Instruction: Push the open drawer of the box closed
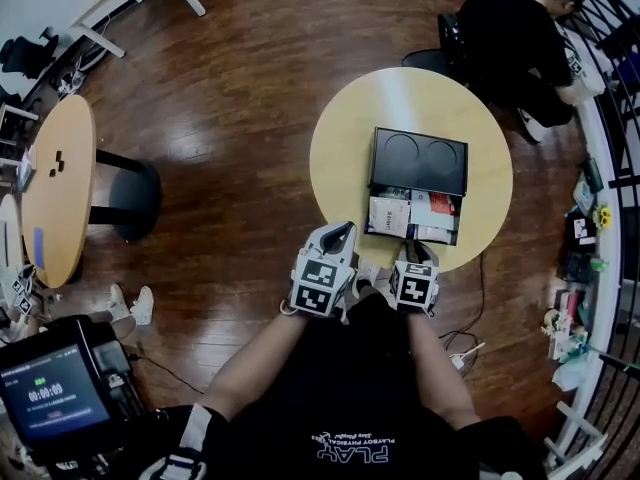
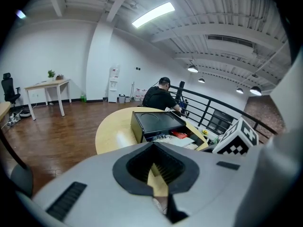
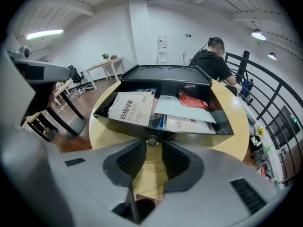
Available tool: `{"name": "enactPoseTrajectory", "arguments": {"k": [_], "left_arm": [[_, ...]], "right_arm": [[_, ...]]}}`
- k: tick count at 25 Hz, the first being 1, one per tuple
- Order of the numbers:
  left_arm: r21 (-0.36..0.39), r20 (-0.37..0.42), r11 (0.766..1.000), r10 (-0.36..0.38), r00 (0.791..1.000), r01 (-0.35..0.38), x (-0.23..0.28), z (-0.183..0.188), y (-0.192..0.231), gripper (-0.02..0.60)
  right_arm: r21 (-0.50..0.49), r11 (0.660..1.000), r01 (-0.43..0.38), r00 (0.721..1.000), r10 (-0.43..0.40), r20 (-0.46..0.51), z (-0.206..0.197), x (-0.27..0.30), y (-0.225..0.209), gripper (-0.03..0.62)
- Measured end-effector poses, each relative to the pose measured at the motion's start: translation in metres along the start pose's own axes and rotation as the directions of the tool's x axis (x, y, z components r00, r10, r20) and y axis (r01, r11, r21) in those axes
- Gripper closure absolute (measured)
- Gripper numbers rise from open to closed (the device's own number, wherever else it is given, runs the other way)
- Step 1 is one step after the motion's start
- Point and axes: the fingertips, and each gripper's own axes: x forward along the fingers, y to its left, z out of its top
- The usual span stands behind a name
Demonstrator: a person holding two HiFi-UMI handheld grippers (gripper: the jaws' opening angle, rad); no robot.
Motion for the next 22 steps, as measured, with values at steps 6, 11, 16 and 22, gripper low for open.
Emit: {"name": "enactPoseTrajectory", "arguments": {"k": [6,11,16,22], "left_arm": [[-0.009,-0.011,1.0,-0.005,1.0,0.005,0.002,0.0,-0.003,0.584],[-0.011,-0.013,1.0,-0.008,1.0,0.008,0.001,-0.001,-0.004,0.584],[-0.014,-0.014,1.0,-0.009,1.0,0.009,0.006,-0.004,-0.001,0.584],[-0.017,-0.013,1.0,-0.004,1.0,0.004,0.009,-0.002,0.003,0.584]], "right_arm": [[0.004,1.0,0.021,1.0,-0.021,0.0,-0.002,0.004,-0.003,0.505],[0.005,1.0,0.023,1.0,-0.023,0.005,-0.003,0.001,-0.002,0.519],[0.02,1.0,0.008,1.0,-0.008,-0.011,-0.003,0.006,-0.002,0.52],[0.003,1.0,0.022,1.0,-0.022,-0.016,0.001,0.01,-0.001,0.52]]}}
